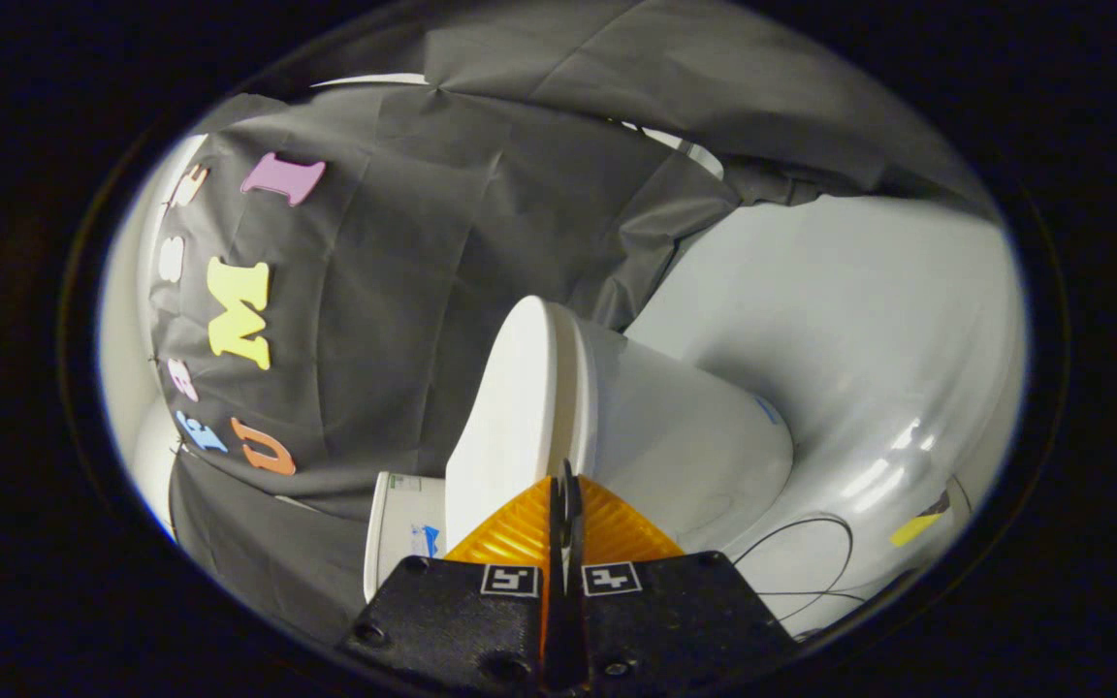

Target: Open the toilet lid.

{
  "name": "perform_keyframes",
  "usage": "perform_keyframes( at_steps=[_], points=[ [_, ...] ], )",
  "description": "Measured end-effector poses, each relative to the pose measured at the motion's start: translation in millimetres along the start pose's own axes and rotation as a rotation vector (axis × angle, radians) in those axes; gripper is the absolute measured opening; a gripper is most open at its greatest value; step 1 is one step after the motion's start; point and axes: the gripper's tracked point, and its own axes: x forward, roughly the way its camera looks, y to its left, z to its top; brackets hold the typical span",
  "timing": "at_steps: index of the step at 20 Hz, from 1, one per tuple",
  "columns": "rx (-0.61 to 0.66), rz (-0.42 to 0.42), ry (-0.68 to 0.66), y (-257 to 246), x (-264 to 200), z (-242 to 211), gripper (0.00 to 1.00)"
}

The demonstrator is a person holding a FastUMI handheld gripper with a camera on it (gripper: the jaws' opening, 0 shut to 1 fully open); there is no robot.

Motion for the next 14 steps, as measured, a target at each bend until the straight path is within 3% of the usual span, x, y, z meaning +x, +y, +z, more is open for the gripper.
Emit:
perform_keyframes(
  at_steps=[14],
  points=[
    [-0.132,-0.043,-0.014,39,-11,5,0.04]
  ],
)
